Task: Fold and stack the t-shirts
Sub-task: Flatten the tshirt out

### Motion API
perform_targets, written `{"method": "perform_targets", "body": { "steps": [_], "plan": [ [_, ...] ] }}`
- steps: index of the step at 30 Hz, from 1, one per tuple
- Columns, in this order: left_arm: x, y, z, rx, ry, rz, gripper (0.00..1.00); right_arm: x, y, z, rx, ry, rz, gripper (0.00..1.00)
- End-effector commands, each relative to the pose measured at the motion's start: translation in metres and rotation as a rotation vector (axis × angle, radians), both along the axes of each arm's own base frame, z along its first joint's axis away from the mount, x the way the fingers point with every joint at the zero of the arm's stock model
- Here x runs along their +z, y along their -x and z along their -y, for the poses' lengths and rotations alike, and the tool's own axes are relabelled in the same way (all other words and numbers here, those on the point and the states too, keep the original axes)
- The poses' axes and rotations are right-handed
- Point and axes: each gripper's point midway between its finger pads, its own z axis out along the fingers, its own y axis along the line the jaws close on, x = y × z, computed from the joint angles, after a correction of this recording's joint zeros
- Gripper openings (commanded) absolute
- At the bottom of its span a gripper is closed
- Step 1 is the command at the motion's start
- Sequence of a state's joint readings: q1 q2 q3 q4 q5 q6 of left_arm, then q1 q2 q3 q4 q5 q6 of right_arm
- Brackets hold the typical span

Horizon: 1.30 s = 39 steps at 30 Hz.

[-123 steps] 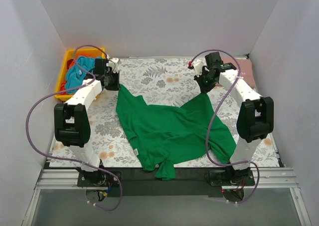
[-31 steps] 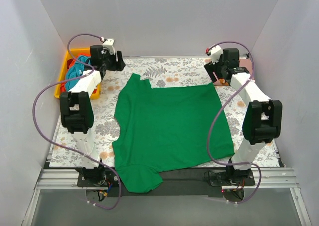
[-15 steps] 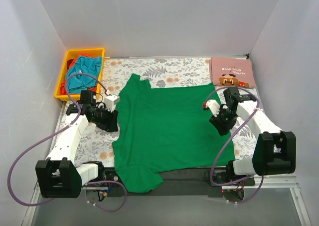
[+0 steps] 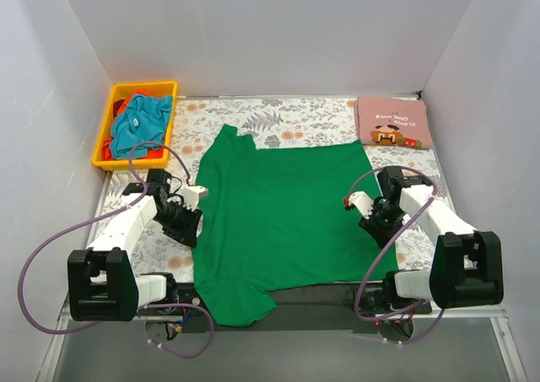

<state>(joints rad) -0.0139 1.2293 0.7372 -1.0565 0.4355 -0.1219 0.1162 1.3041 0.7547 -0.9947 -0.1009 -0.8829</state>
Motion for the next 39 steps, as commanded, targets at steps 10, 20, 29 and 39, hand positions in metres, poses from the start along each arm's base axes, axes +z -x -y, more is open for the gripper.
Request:
{"method": "perform_targets", "body": {
  "steps": [10, 20, 29, 39],
  "plan": [
    [-0.035, -0.011, -0.006, -0.029, -0.163, 0.003, 0.32, -0.036, 0.035, 0.024, 0.093, 0.099, -0.089, 0.33],
    [-0.049, -0.001, -0.061, 0.027, -0.460, 0.005, 0.28, -0.025, 0.026, 0.027, 0.070, 0.129, -0.067, 0.33],
    [0.004, -0.017, -0.049, -0.003, -0.381, 0.100, 0.38, 0.020, 0.013, -0.002, 0.101, -0.043, 0.026, 0.37],
    [0.102, -0.142, 0.021, 0.122, -0.018, 0.442, 0.44, 0.086, -0.107, -0.042, -0.093, -0.203, 0.305, 0.38]
  ]
}}
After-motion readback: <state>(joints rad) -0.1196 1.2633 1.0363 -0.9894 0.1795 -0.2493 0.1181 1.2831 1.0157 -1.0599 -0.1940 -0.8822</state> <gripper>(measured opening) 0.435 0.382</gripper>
